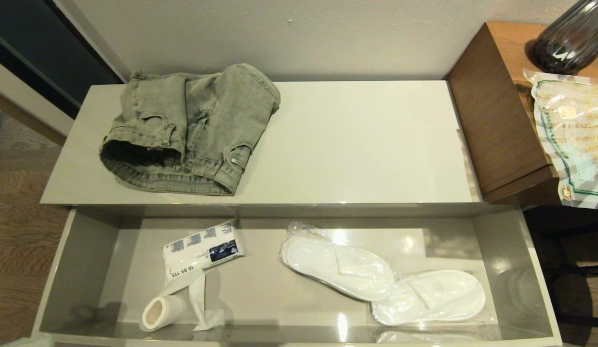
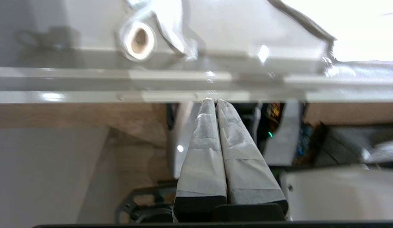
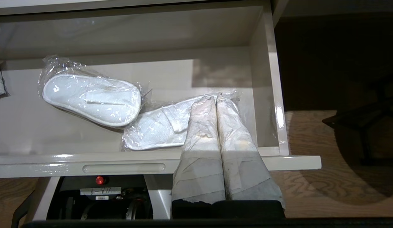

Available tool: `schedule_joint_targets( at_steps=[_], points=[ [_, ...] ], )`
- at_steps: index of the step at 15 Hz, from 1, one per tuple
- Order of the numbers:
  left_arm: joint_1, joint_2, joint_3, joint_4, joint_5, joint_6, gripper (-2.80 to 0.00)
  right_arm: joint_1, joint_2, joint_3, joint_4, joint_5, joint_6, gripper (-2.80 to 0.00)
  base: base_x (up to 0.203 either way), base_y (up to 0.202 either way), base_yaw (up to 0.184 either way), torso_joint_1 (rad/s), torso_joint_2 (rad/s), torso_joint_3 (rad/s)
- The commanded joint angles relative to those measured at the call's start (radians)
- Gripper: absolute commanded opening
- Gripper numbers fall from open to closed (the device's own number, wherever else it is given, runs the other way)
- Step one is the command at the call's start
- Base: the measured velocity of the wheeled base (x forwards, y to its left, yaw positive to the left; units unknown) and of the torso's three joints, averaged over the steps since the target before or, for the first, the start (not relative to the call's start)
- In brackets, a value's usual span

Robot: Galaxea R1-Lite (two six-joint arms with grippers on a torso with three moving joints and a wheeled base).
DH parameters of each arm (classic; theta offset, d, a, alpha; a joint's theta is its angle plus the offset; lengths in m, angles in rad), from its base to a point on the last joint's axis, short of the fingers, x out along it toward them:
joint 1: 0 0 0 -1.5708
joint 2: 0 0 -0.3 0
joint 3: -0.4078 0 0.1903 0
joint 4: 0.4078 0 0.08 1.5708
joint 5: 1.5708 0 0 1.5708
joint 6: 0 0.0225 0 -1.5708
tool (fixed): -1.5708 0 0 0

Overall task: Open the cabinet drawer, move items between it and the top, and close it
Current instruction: Open the drawer, then pick up the shorts on the table

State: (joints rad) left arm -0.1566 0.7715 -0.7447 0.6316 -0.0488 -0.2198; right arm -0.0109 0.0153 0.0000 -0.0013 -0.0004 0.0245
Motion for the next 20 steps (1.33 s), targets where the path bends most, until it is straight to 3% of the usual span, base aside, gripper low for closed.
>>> schedule_joint_targets(
  at_steps=[1,15,16,20],
  points=[
    [0.002,0.002,0.002,0.000,0.010,0.000,-2.80,0.000,0.002,0.002,0.000,0.000,0.000,-2.80,0.000,0.000,0.000,0.000,0.00,0.000],
    [-0.004,0.069,0.024,-0.056,-0.017,-0.011,-2.80,0.000,0.002,0.002,0.000,0.000,0.000,-2.80,0.000,0.000,0.000,0.000,0.00,0.000],
    [-0.004,0.064,0.023,-0.056,-0.057,-0.028,-2.80,0.000,0.002,0.002,0.000,0.000,0.000,-2.80,0.000,0.000,0.000,0.000,0.00,0.000],
    [-0.004,0.066,-0.002,-0.063,-0.071,-0.050,-2.80,0.000,0.002,0.002,0.000,0.000,0.000,-2.80,0.000,0.000,0.000,0.000,0.00,0.000]
  ],
)
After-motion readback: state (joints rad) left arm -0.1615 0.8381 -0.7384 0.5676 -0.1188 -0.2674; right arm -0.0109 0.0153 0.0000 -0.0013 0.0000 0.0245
